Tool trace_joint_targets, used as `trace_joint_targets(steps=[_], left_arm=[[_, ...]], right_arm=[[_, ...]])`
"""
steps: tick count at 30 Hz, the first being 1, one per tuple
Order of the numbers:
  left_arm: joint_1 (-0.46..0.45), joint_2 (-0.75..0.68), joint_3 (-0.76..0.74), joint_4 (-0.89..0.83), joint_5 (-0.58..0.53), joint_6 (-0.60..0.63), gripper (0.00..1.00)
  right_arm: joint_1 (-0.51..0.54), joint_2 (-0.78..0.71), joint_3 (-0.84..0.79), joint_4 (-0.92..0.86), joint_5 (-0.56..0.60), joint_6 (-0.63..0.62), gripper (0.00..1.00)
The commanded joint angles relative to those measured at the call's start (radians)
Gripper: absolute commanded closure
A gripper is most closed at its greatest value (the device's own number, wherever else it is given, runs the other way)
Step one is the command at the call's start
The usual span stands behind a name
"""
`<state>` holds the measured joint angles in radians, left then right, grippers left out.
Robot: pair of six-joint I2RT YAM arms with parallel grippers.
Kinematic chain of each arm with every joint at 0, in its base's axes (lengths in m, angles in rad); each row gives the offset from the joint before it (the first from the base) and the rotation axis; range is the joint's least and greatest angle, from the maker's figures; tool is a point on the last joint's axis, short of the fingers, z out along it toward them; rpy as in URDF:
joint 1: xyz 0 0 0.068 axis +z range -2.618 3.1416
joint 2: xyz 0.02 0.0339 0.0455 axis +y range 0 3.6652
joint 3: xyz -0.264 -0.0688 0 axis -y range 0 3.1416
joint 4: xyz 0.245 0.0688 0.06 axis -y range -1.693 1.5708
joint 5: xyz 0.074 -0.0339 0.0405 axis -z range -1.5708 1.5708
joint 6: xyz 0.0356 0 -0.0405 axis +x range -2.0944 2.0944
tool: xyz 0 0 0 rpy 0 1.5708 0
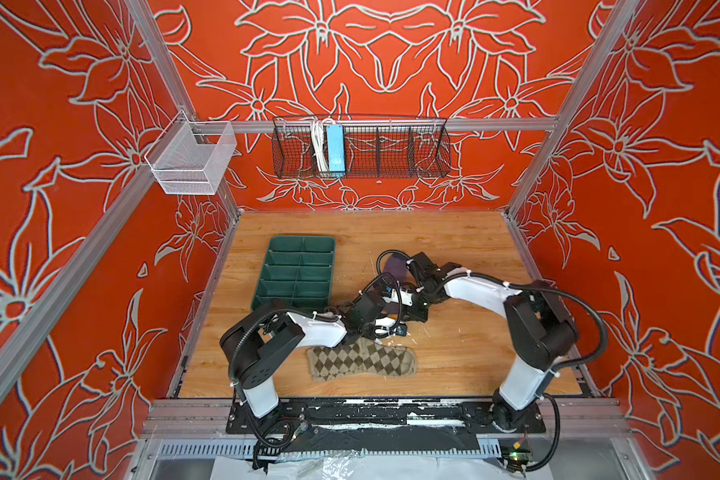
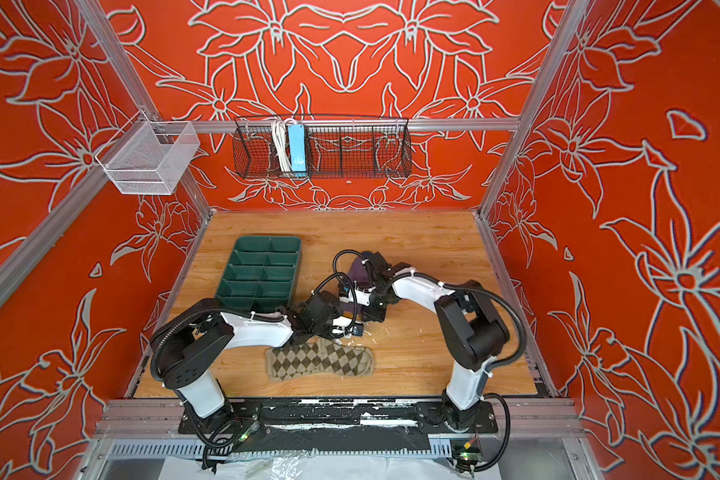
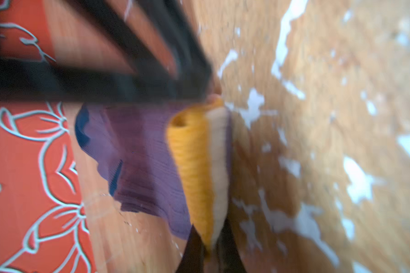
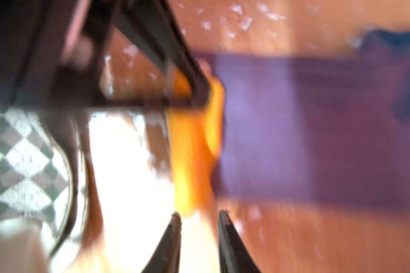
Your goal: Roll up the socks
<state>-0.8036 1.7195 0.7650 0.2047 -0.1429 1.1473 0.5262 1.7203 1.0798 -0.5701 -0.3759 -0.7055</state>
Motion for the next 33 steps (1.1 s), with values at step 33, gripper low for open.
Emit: trace_joint_targets(steps=[33], left_arm=[[0.205, 0.343, 0.647, -0.999, 0.398, -0.196, 0.98]], right_arm=[[0.255, -0.720, -0.470, 0.470, 0.363, -0.291, 0.47]])
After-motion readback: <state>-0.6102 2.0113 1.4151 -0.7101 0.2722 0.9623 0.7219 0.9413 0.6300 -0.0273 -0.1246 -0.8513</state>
